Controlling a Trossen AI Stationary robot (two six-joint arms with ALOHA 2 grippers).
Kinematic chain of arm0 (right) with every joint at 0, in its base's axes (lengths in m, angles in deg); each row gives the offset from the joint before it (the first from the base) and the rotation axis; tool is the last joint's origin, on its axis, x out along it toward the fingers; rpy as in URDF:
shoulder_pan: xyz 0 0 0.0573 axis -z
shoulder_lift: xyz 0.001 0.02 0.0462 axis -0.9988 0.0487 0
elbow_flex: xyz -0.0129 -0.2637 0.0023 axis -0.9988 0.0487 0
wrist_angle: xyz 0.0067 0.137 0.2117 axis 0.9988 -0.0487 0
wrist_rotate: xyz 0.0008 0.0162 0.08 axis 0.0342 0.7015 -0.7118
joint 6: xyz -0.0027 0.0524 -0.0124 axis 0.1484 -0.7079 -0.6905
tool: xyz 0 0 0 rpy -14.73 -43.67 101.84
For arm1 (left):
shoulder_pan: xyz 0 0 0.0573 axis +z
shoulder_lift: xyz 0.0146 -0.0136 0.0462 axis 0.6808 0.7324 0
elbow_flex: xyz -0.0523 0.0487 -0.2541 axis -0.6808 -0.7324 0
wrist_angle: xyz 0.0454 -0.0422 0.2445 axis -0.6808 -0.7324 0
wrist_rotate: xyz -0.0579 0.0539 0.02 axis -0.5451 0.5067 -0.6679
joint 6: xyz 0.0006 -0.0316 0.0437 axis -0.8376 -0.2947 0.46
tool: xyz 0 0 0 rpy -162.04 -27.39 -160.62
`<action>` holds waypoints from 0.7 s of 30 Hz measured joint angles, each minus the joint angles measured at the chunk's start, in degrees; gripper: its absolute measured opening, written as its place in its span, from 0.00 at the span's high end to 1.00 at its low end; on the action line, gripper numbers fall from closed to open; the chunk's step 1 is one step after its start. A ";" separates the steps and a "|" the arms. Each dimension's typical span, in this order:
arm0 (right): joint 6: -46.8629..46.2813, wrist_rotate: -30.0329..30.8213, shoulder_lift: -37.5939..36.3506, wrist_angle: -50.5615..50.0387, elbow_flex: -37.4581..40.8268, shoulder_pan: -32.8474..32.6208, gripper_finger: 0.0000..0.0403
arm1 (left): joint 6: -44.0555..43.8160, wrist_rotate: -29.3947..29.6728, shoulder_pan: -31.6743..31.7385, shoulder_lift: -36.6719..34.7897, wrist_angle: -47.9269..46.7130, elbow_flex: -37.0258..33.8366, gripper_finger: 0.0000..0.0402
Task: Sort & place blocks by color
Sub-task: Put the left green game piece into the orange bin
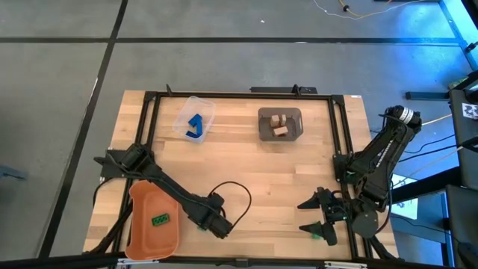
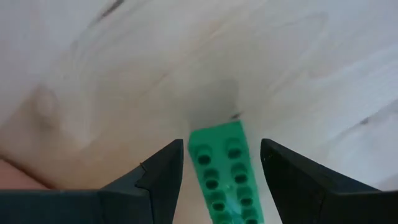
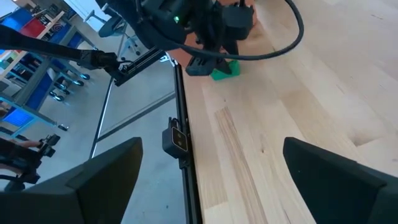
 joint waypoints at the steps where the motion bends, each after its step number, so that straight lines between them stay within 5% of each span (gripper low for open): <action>1: -0.01 -0.01 0.00 0.01 0.00 0.00 0.03 | -0.61 -0.11 0.00 0.36 0.79 0.00 0.49; 15: 0.00 0.02 -0.02 -0.05 0.00 0.01 0.03 | -0.25 -4.31 -0.21 3.11 3.65 0.17 0.50; 21: 0.00 0.02 -0.02 -0.20 0.00 0.01 0.03 | 3.79 -6.06 0.96 3.31 3.60 0.88 0.68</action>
